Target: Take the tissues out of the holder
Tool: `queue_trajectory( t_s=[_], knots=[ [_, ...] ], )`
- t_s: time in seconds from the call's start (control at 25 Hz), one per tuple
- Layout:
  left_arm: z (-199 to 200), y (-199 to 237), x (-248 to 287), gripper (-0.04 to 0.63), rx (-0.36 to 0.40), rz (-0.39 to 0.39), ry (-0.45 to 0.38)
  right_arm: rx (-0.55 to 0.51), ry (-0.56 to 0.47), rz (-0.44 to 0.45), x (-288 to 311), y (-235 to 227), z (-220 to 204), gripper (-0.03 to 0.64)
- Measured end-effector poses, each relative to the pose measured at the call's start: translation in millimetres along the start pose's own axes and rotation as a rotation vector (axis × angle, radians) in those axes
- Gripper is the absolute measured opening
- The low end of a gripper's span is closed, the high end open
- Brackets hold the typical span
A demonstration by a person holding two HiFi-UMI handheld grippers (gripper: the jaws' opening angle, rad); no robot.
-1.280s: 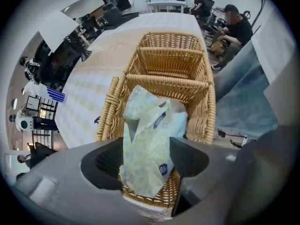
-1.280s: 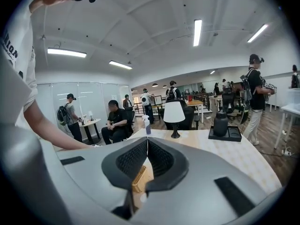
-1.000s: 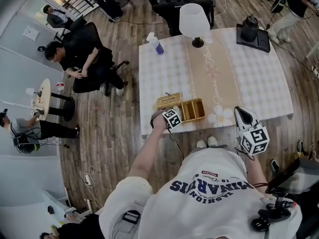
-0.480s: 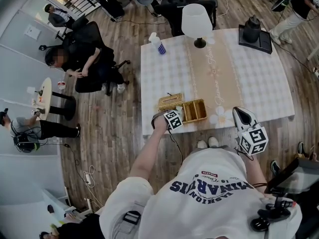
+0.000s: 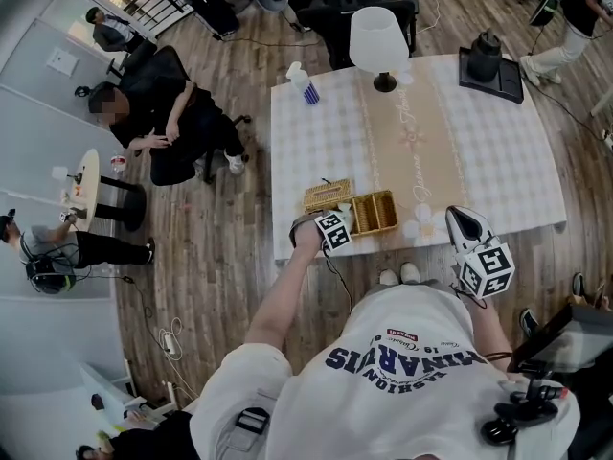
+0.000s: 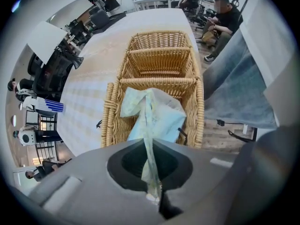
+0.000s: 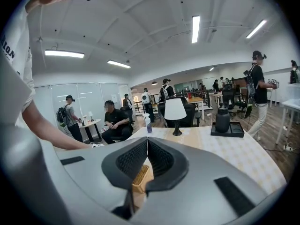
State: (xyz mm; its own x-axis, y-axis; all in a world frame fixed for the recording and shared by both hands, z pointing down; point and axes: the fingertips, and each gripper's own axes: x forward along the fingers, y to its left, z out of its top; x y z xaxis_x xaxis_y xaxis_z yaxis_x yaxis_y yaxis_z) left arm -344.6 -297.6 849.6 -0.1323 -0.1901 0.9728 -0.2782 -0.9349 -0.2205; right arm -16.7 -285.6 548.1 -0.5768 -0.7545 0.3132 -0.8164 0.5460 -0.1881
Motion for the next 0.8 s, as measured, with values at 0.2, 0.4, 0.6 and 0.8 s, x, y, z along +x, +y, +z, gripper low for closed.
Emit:
queue_trajectory(
  t_s=[0.2, 0.4, 0.6, 0.8],
  knots=[
    [-1, 8, -36, 0.004, 0.011, -0.009, 0.008, 0.003, -0.001, 0.001, 0, 1, 1, 0.009],
    [6, 24, -97, 0.004, 0.013, -0.004, -0.031, 0.008, -0.002, 0.000, 1, -2, 0, 0.009],
    [12, 44, -186, 0.003, 0.010, 0.017, -0.063, 0.011, -0.003, 0.005, 1, -2, -2, 0.008],
    [11, 68, -286, 0.005, 0.007, 0.110, -0.093, 0.007, -0.005, 0.010, 1, 0, 0, 0.009]
  ],
)
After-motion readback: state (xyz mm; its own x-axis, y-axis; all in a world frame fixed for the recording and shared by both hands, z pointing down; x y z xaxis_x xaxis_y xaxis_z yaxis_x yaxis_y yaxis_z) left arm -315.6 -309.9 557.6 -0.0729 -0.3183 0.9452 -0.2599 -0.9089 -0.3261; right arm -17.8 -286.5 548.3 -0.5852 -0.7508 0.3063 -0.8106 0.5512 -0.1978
